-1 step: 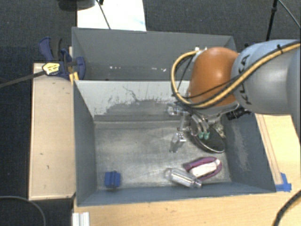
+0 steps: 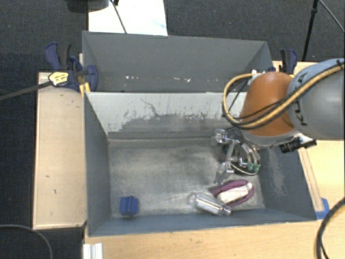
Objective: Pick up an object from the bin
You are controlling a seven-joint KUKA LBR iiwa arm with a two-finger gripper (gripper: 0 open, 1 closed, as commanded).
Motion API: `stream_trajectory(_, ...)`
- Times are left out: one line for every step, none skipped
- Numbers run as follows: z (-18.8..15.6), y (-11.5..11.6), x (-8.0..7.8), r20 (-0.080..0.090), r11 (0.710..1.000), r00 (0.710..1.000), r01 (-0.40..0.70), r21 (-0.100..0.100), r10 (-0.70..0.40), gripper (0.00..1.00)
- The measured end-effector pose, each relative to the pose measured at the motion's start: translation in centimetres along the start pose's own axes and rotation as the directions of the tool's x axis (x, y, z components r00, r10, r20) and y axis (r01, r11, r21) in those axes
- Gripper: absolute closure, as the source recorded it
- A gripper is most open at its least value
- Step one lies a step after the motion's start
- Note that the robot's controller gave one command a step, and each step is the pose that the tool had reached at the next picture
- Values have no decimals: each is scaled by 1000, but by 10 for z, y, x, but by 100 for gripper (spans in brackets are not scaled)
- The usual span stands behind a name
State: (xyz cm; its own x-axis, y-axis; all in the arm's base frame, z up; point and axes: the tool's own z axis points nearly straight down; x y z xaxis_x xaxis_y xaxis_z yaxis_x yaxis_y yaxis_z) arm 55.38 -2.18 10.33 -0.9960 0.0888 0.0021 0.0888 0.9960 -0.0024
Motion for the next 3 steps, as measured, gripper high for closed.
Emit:
stream_trajectory(-5,-56,57,0,995,995,102,-1,-102,0)
stream_trajectory(-5,-53,55,4,995,995,104,-3,-104,100)
stream_trajectory(-5,-53,55,4,995,995,103,-3,-103,0)
